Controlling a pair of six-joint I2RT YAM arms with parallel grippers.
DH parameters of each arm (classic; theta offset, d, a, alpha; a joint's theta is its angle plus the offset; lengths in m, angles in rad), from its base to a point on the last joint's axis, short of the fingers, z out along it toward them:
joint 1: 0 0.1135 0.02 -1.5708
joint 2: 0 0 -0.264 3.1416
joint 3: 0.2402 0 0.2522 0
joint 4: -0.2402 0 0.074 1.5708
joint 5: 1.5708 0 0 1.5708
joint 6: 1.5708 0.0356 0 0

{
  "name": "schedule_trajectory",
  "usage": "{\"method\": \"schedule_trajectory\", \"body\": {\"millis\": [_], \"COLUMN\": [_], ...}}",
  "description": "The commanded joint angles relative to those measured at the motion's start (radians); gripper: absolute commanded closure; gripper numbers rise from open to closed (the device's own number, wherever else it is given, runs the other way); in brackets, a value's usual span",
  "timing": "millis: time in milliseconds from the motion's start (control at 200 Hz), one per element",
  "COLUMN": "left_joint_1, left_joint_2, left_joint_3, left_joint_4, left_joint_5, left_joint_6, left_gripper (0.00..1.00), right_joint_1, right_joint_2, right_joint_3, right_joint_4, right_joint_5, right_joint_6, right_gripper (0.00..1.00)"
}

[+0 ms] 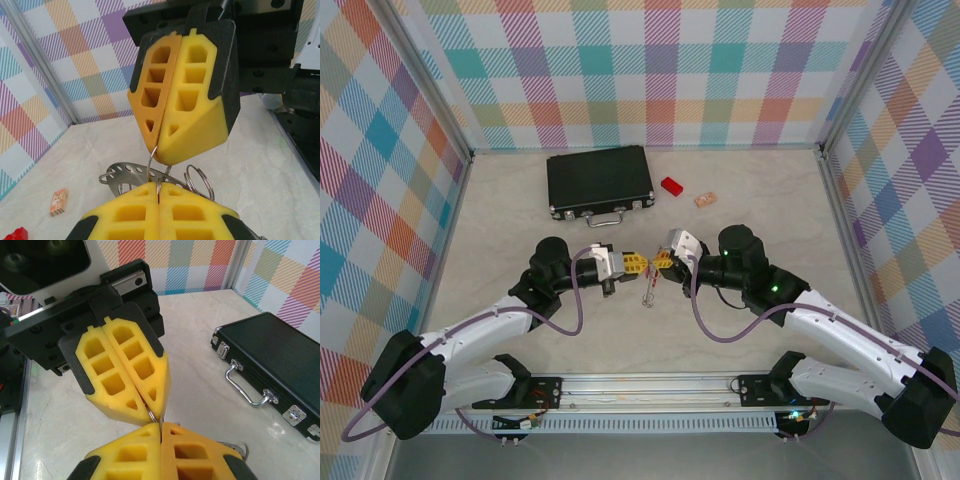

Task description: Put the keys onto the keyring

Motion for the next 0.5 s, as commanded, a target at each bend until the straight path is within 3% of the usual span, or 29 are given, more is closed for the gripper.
{"method": "schedule_trajectory", "body": {"millis": [0, 500], "left_joint_1": [-0.006, -0.006], "left_joint_2": [-0.005, -0.043], "left_joint_3": [0.018, -0.015], "left_joint_4": [0.014, 0.084], "left_joint_5": [0.005, -0.044], "left_joint_6": [0.022, 0.008], "left_gripper": [1.0, 1.0], "right_joint_1": [0.007, 0.006], "right_joint_2": [-0.015, -0.007], "right_joint_3": [0.024, 0.029], "right_joint_4": [0.019, 0.0], "right_joint_5": [-0.055, -0.026], "right_joint_6": [0.003, 0.009], "right_gripper": [1.0, 1.0]}}
